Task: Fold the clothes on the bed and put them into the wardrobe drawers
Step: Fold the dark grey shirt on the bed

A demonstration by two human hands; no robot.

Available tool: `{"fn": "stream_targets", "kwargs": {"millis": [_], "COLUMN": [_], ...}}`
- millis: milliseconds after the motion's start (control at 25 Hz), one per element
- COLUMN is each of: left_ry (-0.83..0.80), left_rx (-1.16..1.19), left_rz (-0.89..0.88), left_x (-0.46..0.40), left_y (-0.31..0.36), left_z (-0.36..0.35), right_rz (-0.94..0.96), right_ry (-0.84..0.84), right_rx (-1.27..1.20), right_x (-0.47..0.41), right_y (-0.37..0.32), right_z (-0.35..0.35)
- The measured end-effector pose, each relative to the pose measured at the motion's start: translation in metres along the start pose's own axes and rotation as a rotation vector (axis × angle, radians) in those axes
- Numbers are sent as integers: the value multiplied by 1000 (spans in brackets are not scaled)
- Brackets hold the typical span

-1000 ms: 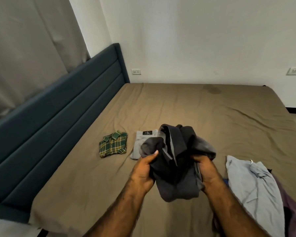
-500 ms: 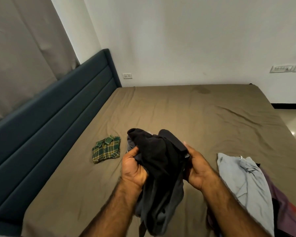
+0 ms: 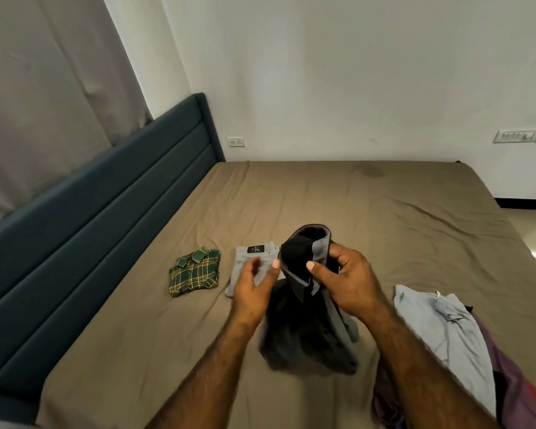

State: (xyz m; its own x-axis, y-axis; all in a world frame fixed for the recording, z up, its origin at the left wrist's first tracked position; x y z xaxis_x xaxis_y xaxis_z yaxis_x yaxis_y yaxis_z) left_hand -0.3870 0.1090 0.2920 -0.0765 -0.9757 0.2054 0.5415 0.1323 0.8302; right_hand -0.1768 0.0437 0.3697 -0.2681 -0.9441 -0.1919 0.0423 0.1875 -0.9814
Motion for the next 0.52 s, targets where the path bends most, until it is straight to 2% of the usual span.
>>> {"fn": "stream_targets", "kwargs": {"millis": [40, 80, 160, 240, 280, 320, 360, 440, 480, 520], "left_ry": [-236, -367, -216, 59, 176, 252, 288, 258, 228, 204], "left_rx": [91, 101, 55, -28, -56, -71, -69, -106, -123, -136], "left_rz": [-15, -52, -118, -191, -254, -328, -391, -461, -484, -501], "left_x": [-2, -4, -24, -27, -19, -9, 0, 10, 10, 7], "left_y": [19, 30, 40, 58, 73, 93, 113, 144, 155, 163], "left_z": [-27, -42, -28, 4, 20, 29, 35, 34, 33, 34], "right_rz": [18, 25, 56, 73, 108, 134, 126, 30, -4, -34], "right_ry": [-27, -13, 191, 420, 458, 438, 347, 80, -43, -129], "right_rx": [50, 128, 480, 897, 975, 923, 706, 88, -130, -216], "right_x": [2, 5, 9, 14, 13, 12, 6, -4, -5, -7], "right_y": [-4, -8, -23, -37, -41, -43, -37, -21, -19, -13], "right_z": [-3, -3, 19, 51, 56, 62, 63, 49, 37, 29]}}
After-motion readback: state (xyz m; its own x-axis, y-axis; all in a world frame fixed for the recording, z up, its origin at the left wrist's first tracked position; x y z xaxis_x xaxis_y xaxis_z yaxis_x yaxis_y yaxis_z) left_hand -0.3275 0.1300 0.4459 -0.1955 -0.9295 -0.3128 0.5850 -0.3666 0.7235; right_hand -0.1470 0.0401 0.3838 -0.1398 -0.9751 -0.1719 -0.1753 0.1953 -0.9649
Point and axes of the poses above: each hand's wrist, its own x-axis away from the middle knuckle, its own z-axis out of the back of the hand, y = z × x, the point moved 10 cm from there along -x, towards the middle knuckle, and after that the axes turned 14 degrees about -x, right-handed, at the moved point
